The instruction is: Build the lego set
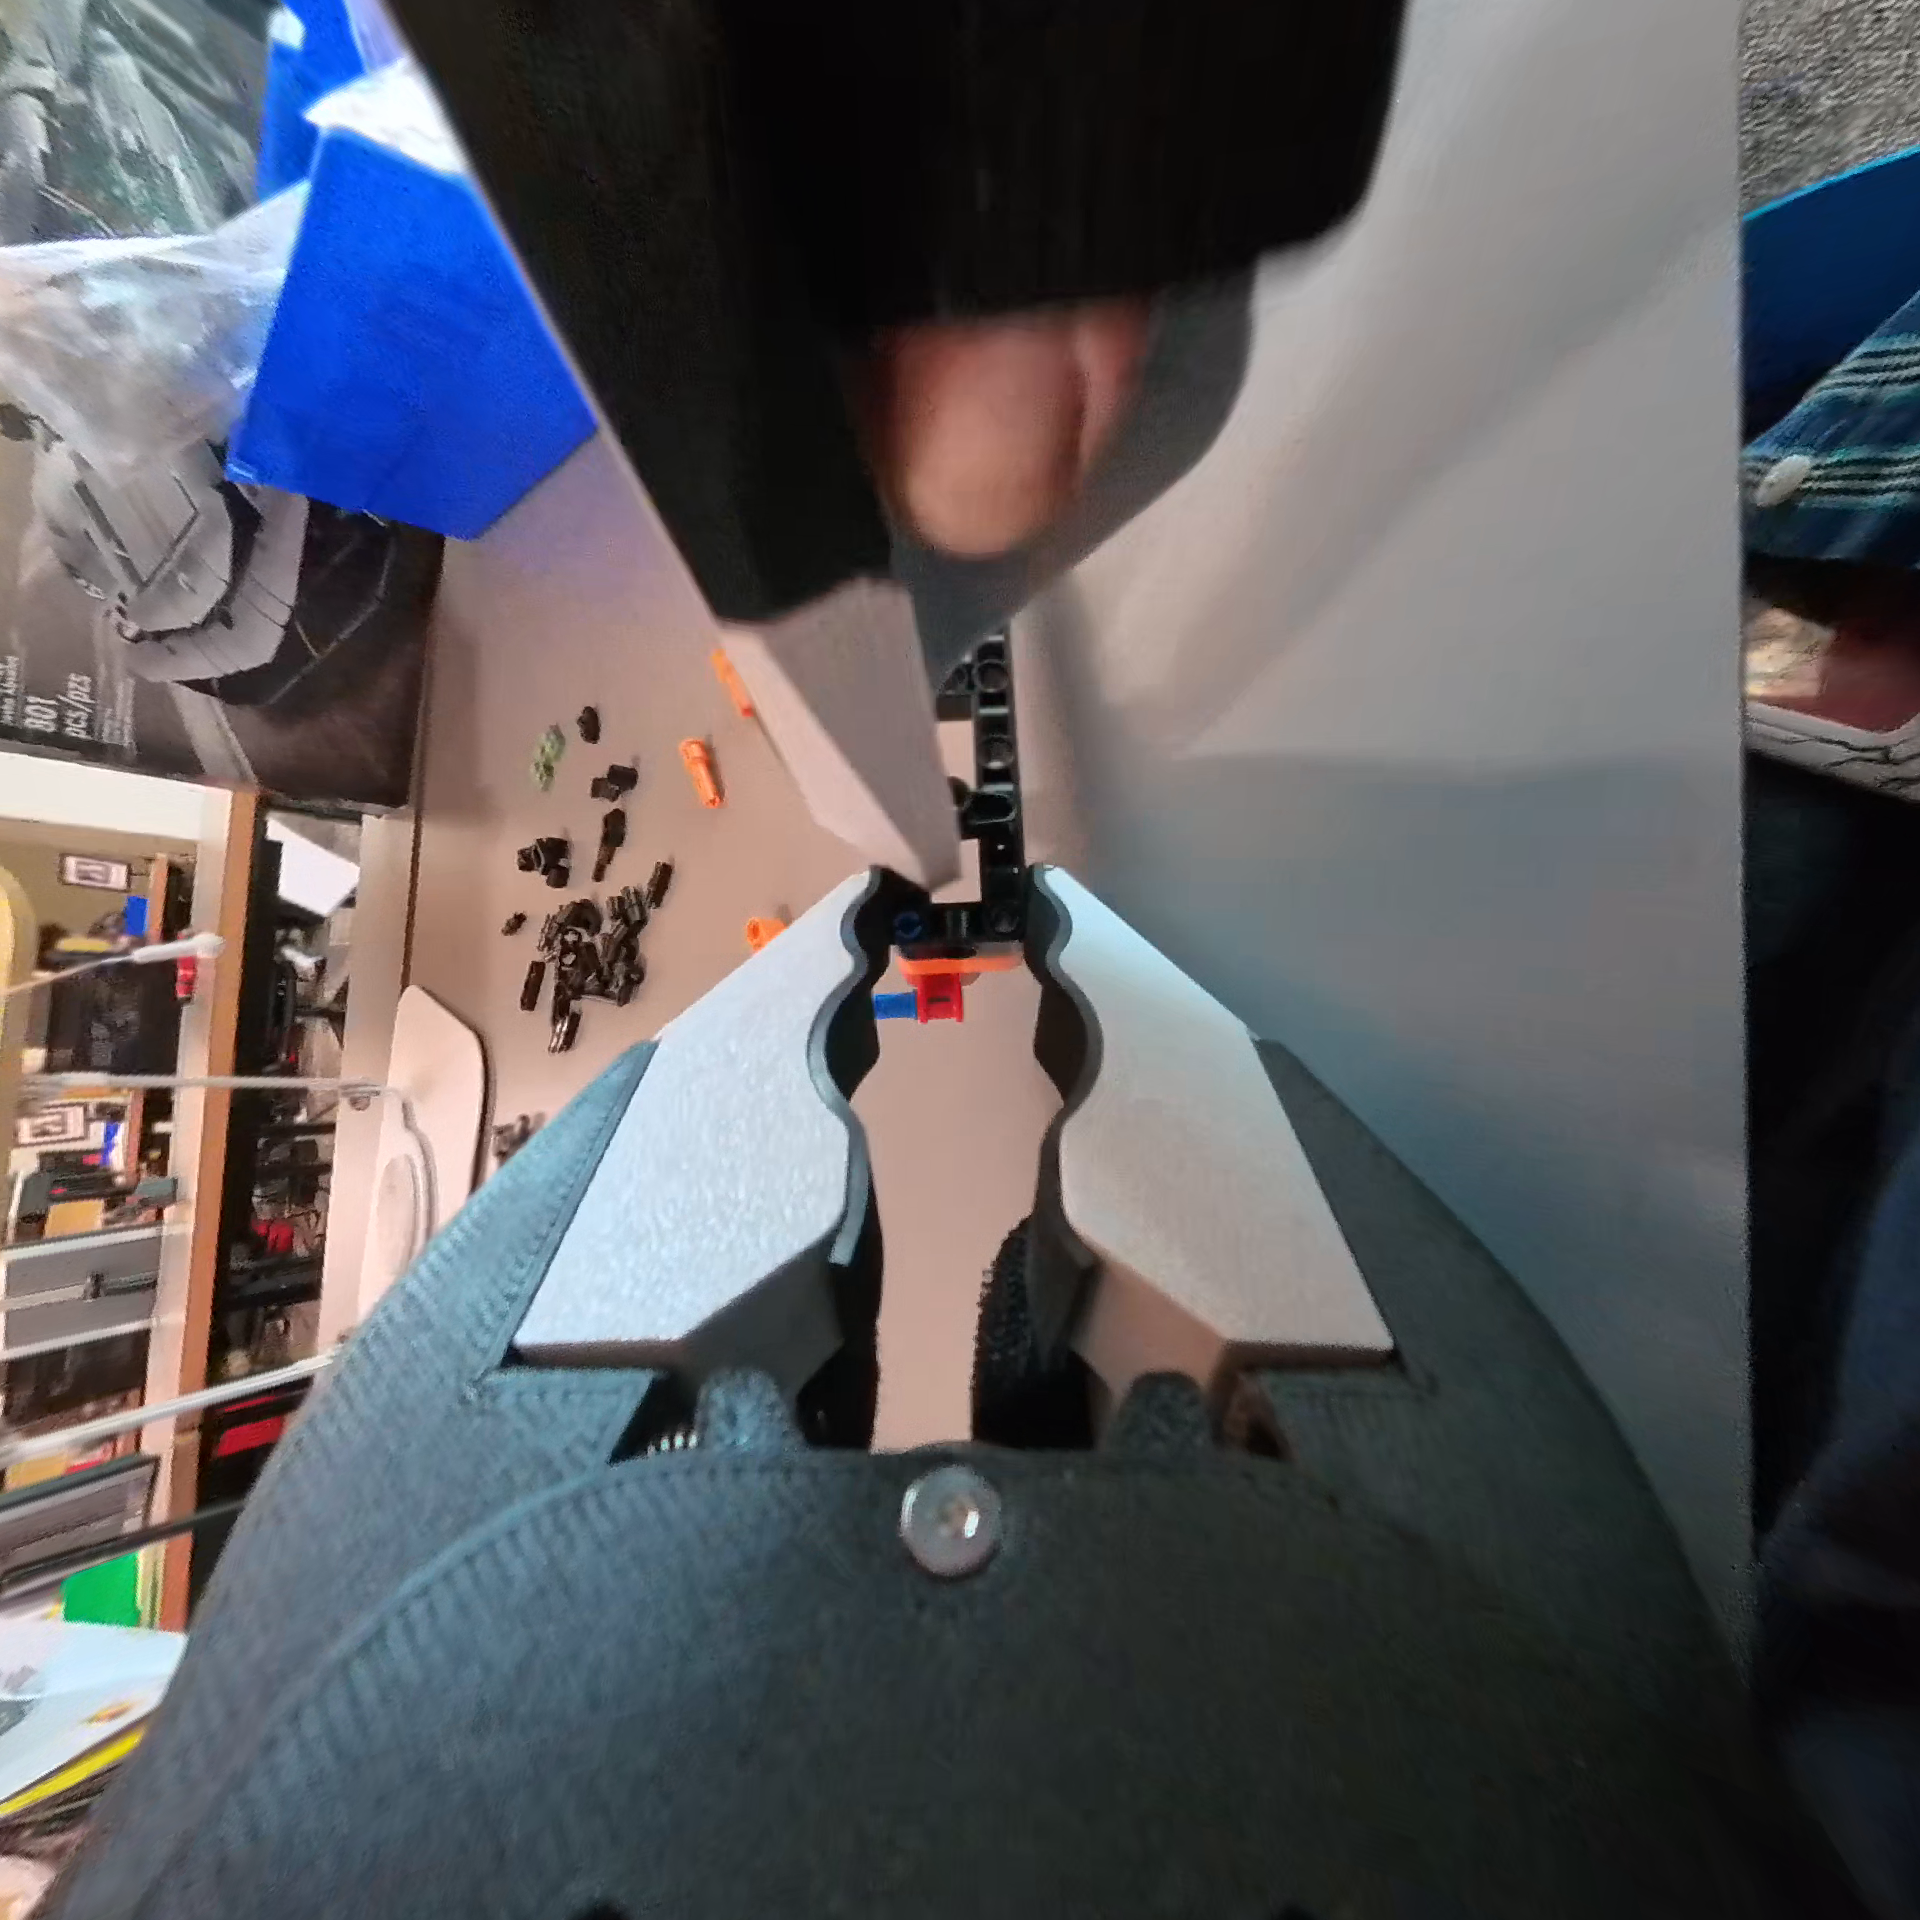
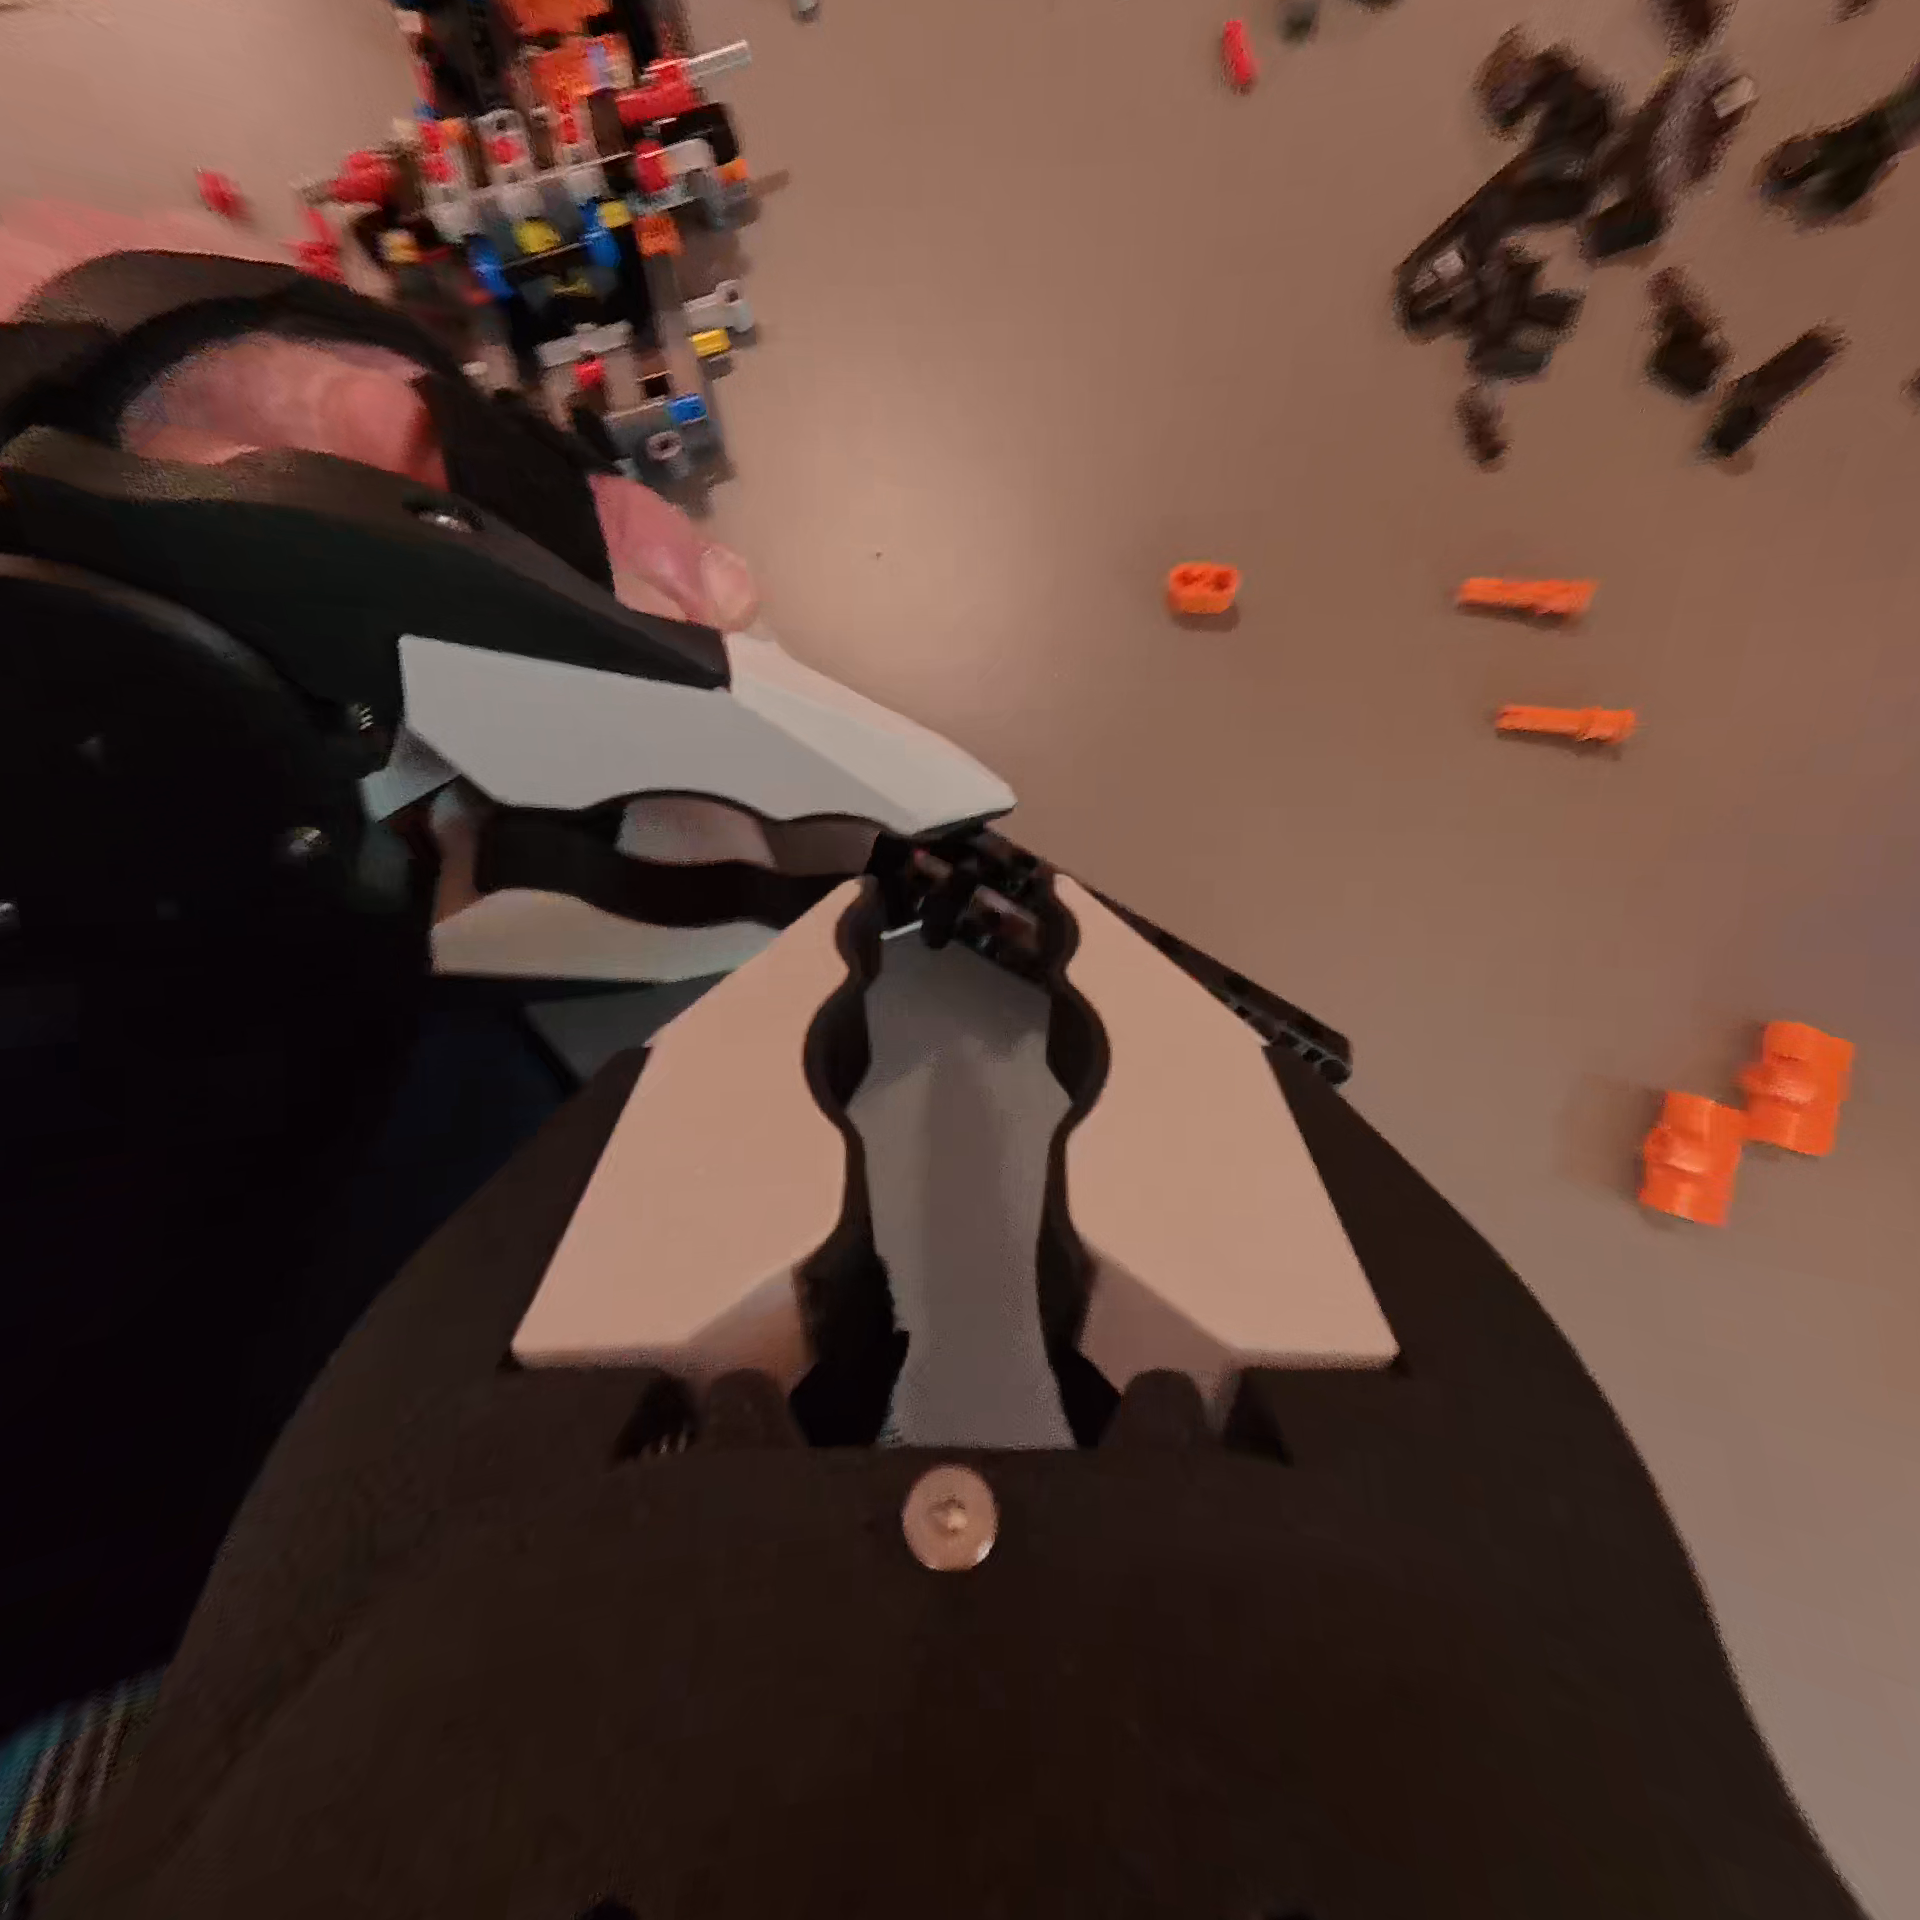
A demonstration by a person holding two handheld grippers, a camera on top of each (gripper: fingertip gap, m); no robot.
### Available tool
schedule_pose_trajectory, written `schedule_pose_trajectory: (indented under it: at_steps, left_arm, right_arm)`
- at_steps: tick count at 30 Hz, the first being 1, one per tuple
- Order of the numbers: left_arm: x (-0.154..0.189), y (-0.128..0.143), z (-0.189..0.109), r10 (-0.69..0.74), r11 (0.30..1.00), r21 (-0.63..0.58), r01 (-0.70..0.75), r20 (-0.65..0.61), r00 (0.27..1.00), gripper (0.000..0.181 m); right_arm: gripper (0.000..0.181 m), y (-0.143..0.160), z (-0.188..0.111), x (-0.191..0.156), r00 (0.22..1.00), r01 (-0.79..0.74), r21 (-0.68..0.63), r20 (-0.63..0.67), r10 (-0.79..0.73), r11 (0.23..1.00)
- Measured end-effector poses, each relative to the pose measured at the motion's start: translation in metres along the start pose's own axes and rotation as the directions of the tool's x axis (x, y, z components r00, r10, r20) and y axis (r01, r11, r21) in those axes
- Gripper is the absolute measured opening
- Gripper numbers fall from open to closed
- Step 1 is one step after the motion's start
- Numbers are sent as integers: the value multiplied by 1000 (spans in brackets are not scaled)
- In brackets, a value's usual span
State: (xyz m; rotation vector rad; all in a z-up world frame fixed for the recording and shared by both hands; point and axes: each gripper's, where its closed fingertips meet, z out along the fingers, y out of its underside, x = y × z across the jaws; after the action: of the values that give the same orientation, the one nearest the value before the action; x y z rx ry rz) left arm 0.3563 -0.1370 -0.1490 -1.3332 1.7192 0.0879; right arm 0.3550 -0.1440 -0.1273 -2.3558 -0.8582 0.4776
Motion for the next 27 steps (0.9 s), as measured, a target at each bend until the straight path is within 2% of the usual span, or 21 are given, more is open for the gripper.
schedule_pose_trajectory:
  at_steps: [2, 3, 5, 7, 11, 12, 19, 27]
  left_arm:
    - [0, -2, -2, 31, 999, 30, -32, 22, 999, 25]
    - [0, -3, -2, 57, 997, 41, -59, 36, 998, 25]
    - [2, -2, -2, 76, 996, 52, -78, 34, 997, 26]
    - [1, -3, -4, 109, 991, 74, -113, 53, 993, 25]
    - [3, -5, -3, 136, 986, 86, -140, 59, 989, 25]
    - [4, -5, -3, 139, 986, 85, -144, 62, 988, 25]
    - [8, -8, -3, 151, 982, 111, -155, 48, 987, 25]
    - [11, -9, -2, 159, 980, 116, -162, 34, 987, 26]
  right_arm:
    - [49, -3, -7, 2, 995, -17, 21, 103, 15, 1000]
    - [50, -4, -10, 4, 991, 22, 24, 129, -25, 999]
    - [44, -8, -13, 2, 974, 108, 40, 196, -114, 993]
    - [30, -6, -11, -3, 942, 178, 40, 281, -182, 983]
    - [22, 2, 3, -3, 901, 222, 20, 378, -213, 975]
    - [16, 3, 3, -6, 884, 222, 23, 416, -211, 975]
    - [15, 8, -1, -8, 797, 183, 57, 577, -182, 982]
    - [13, 14, -2, -8, 748, 239, 61, 624, -224, 969]
